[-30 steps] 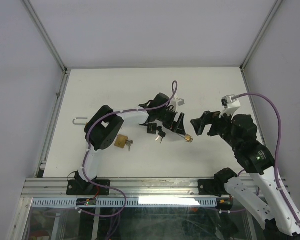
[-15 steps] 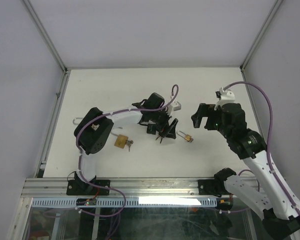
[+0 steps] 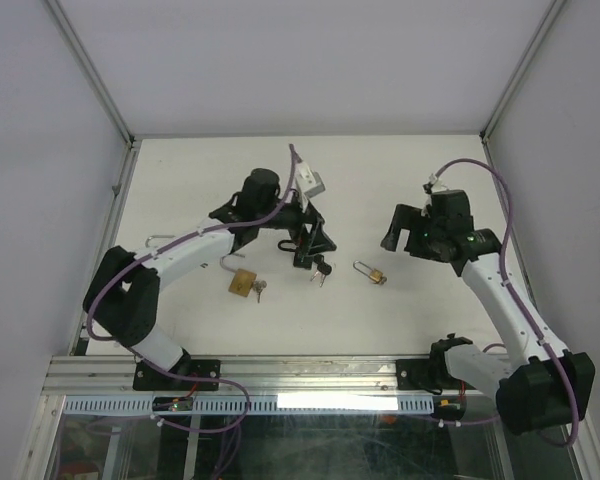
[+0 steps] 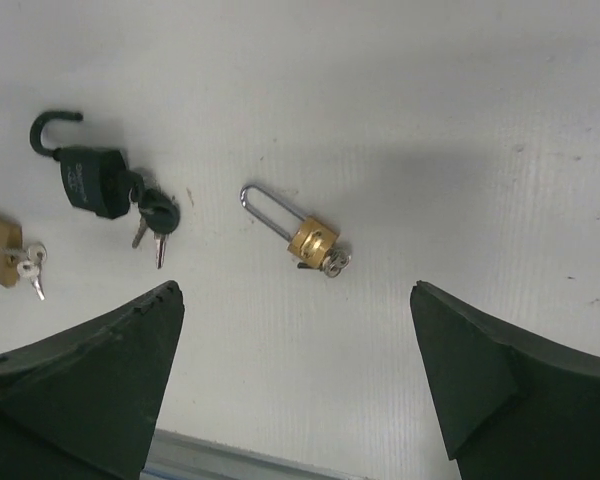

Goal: Unlock with the key

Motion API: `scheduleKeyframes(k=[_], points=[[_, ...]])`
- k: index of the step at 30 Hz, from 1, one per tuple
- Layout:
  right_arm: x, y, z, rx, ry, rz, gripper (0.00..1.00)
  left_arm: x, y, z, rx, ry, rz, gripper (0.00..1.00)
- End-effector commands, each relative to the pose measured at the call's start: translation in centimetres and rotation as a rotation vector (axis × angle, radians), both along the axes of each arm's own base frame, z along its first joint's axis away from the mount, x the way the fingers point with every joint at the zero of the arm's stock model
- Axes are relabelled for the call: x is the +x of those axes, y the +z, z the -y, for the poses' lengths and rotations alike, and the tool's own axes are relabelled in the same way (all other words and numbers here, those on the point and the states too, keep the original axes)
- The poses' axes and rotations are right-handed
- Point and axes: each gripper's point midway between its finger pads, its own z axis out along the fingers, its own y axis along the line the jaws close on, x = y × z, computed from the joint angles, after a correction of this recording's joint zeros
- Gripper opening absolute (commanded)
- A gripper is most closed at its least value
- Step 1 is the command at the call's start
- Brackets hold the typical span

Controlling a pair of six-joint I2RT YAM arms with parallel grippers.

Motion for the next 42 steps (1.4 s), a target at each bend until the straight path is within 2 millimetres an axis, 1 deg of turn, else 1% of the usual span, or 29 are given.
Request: scheduleKeyframes(k=[1, 3, 4, 5, 7, 8, 9, 11, 13, 15, 16, 17, 20, 22, 23, 27, 30, 33, 35, 39, 42], points=[[3.7, 2.9, 2.7, 0.105, -0.123, 0.160, 1.00, 6.4, 6.9, -5.4, -0.170, 0.339, 0.081, 0.99], [4.9, 4.1, 5.1, 0.123, -0.196, 0.240, 1.00, 8.7, 7.2, -9.5, -0.164, 0.506, 0.094, 0.99], [5.2, 4.7, 6.5, 0.126, -0.238, 0.275, 1.00, 9.6, 7.3, -12.0, -0.155, 0.589, 0.120, 0.99], [5.5, 5.0, 7.7, 0.123, -0.274, 0.307, 1.00, 10.2, 6.9, -14.4, -0.136, 0.666, 0.135, 0.99], [5.8, 5.3, 10.0, 0.106, -0.343, 0.357, 1.00, 11.5, 5.9, -20.0, -0.098, 0.853, 0.147, 0.99], [5.9, 5.5, 11.0, 0.097, -0.374, 0.383, 1.00, 11.8, 5.1, -22.8, -0.081, 0.943, 0.144, 0.99], [6.0, 5.5, 11.8, 0.090, -0.403, 0.407, 1.00, 11.8, 4.0, -25.7, -0.061, 1.039, 0.138, 0.99], [6.1, 5.5, 13.1, 0.078, -0.454, 0.465, 1.00, 11.5, 3.0, -30.7, -0.045, 1.196, 0.165, 0.99], [6.0, 5.0, 14.5, 0.055, -0.545, 0.513, 1.00, 10.6, 2.0, -35.3, -0.018, 1.378, 0.193, 0.99], [5.8, 4.0, 15.7, 0.036, -0.628, 0.542, 1.00, 9.2, 1.1, -38.8, 0.032, 1.511, 0.244, 0.99], [5.6, 3.4, 16.2, 0.035, -0.669, 0.550, 1.00, 8.6, 0.3, -39.9, 0.056, 1.546, 0.258, 0.99], [5.2, 2.4, 16.6, 0.034, -0.706, 0.546, 1.00, 8.0, -0.4, -40.7, 0.079, 1.576, 0.264, 0.99], [4.8, 1.0, 17.2, 0.041, -0.763, 0.555, 1.00, 6.4, -2.8, -42.7, 0.125, 1.657, 0.239, 0.99], [4.6, 0.4, 17.2, 0.054, -0.778, 0.557, 1.00, 5.8, -3.8, -43.1, 0.124, 1.669, 0.229, 0.99], [4.7, 0.5, 17.1, 0.063, -0.781, 0.573, 1.00, 5.7, -4.1, -43.2, 0.116, 1.668, 0.227, 0.99], [4.5, 0.0, 17.9, 0.120, -0.897, 0.569, 1.00, 5.5, -4.7, -43.0, 0.056, 1.665, 0.199, 0.99], [4.5, -0.8, 17.9, 0.112, -0.909, 0.514, 1.00, 5.5, -5.1, -42.4, 0.031, 1.636, 0.176, 0.99], [4.5, -1.5, 17.9, 0.111, -0.928, 0.452, 1.00, 5.4, -5.6, -42.4, 0.014, 1.643, 0.163, 0.99], [4.6, -1.7, 18.1, 0.103, -0.943, 0.430, 1.00, 5.2, -5.8, -42.5, 0.014, 1.641, 0.192, 0.99], [5.1, -2.0, 17.8, 0.088, -0.878, 0.461, 1.00, 4.8, -6.1, -43.0, -0.003, 1.673, 0.232, 0.99], [5.5, -2.1, 16.7, 0.098, -0.768, 0.544, 1.00, 4.5, -5.9, -43.0, -0.045, 1.684, 0.259, 0.99]])
